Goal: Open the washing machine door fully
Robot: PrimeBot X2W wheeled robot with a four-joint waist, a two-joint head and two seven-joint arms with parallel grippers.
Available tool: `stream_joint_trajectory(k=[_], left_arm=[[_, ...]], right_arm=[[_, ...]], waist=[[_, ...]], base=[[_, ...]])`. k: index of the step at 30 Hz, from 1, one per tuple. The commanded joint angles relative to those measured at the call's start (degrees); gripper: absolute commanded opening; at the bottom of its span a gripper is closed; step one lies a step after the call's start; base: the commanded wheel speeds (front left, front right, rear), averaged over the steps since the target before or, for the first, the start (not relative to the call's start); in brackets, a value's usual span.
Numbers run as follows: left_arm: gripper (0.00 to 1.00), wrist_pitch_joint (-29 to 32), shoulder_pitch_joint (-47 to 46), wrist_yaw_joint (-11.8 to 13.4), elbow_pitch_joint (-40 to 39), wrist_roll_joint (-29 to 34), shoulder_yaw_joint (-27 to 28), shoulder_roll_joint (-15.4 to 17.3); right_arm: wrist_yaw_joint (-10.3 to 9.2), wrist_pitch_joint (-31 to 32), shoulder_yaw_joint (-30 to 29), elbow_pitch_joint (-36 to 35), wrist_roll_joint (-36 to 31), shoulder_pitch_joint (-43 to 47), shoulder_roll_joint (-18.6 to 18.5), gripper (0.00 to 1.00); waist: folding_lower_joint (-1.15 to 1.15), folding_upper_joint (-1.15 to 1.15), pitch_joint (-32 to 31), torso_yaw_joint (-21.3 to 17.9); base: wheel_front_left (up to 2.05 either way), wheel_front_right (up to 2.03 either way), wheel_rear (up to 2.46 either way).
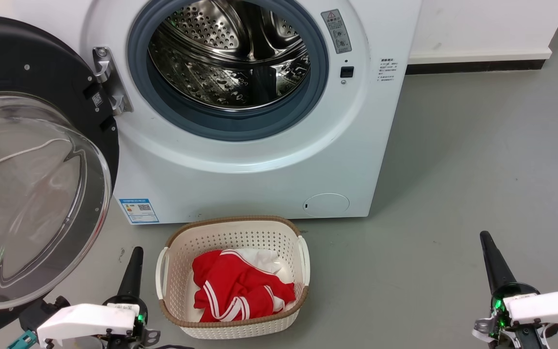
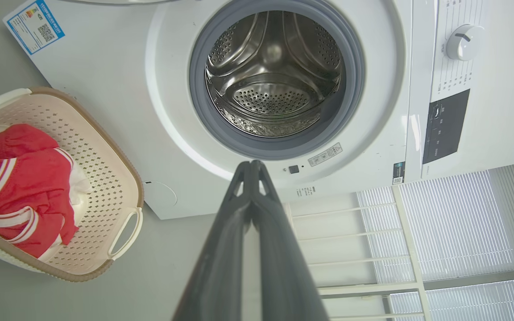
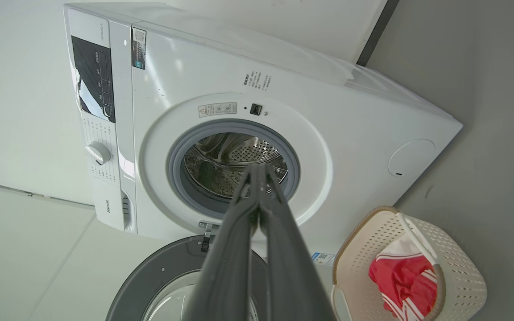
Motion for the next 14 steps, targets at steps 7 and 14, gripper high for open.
stream_joint_trajectory(k=[7,14], left_arm=[[0.0,1.1,-1.9,-0.5,0.5,-4.0,0.3,0.1],[0.0,1.9,-2.7,-0.8,1.1,-7.3,0.6,0.0]], right_arm=[[-0.01,1.1,-0.5,0.7,3.9,-2.0,-0.1,0.0],[-0.01,2.0,-0.9,1.4,7.1,-2.7,0.0,0.0]], waist=[[0.0,0.0,0.1,0.0],[0.0,0.0,0.3,0.1]], base=[[0.0,0.0,0.0],[0.0,0.0,0.0]])
